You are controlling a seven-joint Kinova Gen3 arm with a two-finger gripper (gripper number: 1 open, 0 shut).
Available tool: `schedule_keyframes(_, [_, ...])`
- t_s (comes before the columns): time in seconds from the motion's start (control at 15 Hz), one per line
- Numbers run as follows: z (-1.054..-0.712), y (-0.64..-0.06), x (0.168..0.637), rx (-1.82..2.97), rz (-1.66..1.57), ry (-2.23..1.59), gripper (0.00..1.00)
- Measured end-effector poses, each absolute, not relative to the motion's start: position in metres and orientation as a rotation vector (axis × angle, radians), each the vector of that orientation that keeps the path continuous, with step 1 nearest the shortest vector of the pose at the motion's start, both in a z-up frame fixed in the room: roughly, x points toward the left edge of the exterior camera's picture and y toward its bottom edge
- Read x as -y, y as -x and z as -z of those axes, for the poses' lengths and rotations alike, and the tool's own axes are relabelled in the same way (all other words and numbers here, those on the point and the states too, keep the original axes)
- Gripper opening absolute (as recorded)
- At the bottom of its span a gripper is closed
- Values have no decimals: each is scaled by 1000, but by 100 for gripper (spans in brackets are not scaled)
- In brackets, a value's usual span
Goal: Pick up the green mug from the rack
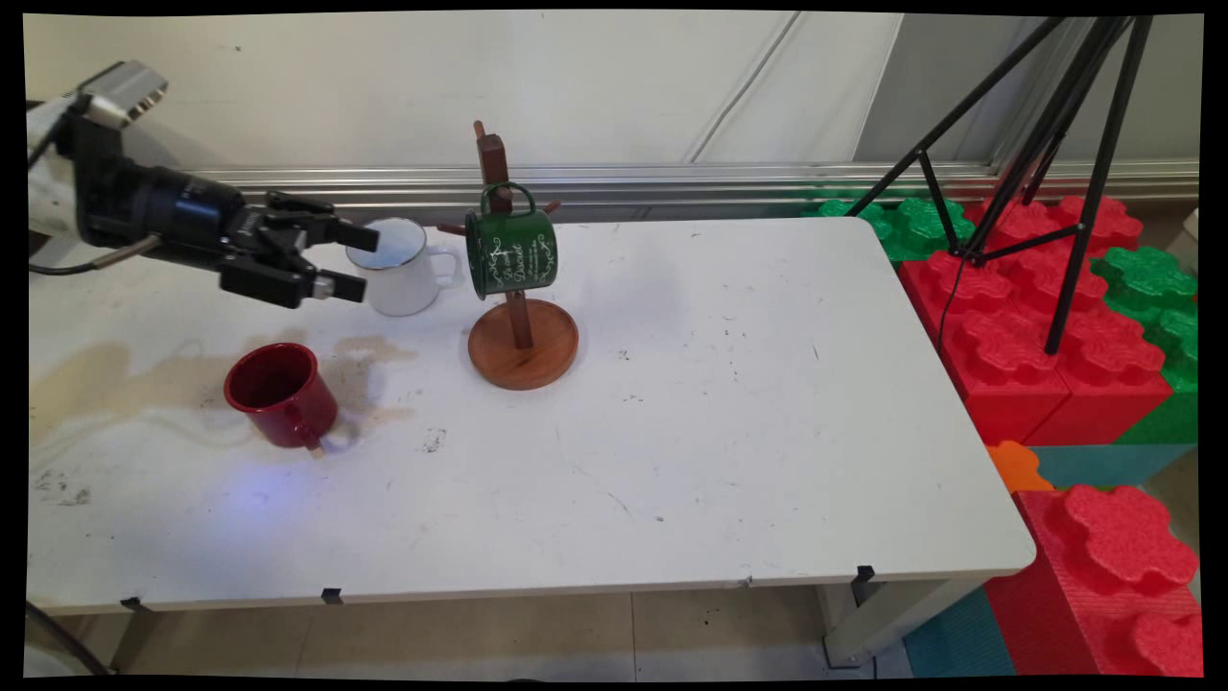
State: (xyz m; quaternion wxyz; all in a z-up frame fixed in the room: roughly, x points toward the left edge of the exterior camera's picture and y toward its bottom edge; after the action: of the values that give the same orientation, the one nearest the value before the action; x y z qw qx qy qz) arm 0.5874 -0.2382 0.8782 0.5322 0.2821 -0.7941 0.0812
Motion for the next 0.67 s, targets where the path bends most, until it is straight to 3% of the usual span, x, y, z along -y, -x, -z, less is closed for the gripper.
schedule_keyframes(0.67, [-859, -544, 264, 1842, -170, -670, 100])
